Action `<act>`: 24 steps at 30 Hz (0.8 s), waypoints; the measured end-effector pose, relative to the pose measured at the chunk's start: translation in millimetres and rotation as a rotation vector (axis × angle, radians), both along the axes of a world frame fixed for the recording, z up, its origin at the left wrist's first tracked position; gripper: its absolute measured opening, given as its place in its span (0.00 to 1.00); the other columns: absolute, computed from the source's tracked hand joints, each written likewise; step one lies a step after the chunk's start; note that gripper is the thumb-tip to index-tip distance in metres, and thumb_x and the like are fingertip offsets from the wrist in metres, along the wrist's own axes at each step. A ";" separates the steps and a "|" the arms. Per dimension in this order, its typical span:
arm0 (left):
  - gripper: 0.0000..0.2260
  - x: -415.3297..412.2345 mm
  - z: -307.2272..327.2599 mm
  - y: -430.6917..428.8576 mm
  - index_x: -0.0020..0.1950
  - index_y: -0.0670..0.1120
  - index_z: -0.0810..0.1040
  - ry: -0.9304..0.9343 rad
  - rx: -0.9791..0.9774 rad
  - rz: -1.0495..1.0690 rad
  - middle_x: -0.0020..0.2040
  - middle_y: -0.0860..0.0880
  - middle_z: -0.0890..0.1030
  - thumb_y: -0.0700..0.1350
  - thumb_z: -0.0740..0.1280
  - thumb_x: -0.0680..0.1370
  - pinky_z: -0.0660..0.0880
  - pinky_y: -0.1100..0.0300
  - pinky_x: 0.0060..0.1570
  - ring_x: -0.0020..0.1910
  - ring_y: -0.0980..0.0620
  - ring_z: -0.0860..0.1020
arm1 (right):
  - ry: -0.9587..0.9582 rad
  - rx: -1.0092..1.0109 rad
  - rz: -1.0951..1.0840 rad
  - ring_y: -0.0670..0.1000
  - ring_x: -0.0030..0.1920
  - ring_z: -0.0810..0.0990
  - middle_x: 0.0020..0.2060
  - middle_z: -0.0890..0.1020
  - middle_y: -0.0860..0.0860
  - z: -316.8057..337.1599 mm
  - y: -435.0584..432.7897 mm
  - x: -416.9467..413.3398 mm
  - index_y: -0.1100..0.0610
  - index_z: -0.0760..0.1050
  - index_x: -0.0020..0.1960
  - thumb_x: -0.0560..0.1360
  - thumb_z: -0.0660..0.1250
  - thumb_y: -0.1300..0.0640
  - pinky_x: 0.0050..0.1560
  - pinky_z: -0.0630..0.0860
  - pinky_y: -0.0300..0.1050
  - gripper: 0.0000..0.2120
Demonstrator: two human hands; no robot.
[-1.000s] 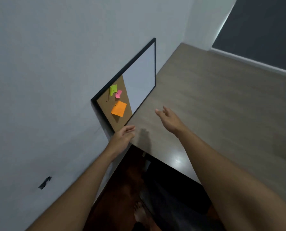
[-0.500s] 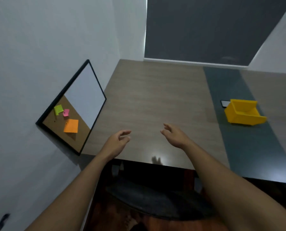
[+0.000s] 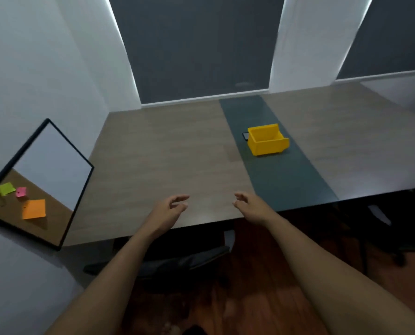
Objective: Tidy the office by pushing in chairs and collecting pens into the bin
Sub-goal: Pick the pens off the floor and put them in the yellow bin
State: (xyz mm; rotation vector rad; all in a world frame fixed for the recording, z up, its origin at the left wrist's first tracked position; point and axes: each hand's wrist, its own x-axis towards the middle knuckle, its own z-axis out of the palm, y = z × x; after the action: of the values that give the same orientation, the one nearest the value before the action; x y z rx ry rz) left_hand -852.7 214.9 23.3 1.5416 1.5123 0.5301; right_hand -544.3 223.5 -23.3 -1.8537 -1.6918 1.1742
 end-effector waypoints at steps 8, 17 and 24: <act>0.09 146.4 -1.9 -39.4 0.60 0.68 0.80 0.011 -0.013 -0.256 0.63 0.53 0.83 0.56 0.67 0.82 0.78 0.55 0.64 0.63 0.56 0.81 | 0.029 0.001 -0.233 0.53 0.76 0.74 0.76 0.76 0.52 -14.3 -112.7 127.3 0.55 0.70 0.80 0.86 0.65 0.47 0.72 0.71 0.47 0.25; 0.13 312.9 -2.9 -83.1 0.70 0.59 0.81 0.067 -0.024 -0.629 0.64 0.61 0.82 0.53 0.65 0.86 0.75 0.61 0.60 0.62 0.65 0.79 | 0.140 -0.033 -0.618 0.52 0.71 0.78 0.76 0.76 0.50 -43.4 -244.6 240.2 0.50 0.69 0.80 0.86 0.64 0.43 0.61 0.76 0.45 0.25; 0.14 451.8 -21.8 -125.7 0.70 0.60 0.81 0.097 -0.035 -0.930 0.63 0.55 0.84 0.54 0.66 0.85 0.74 0.62 0.57 0.59 0.59 0.80 | 0.194 -0.083 -0.904 0.55 0.70 0.78 0.77 0.75 0.52 -66.7 -360.8 314.6 0.53 0.67 0.81 0.87 0.62 0.46 0.60 0.74 0.46 0.25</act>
State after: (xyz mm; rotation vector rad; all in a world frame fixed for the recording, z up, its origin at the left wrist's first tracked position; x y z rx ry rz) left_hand -401.0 89.2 1.5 2.0324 0.7095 -0.1145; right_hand -229.7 -137.4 -90.0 -2.0923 -0.5529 0.9668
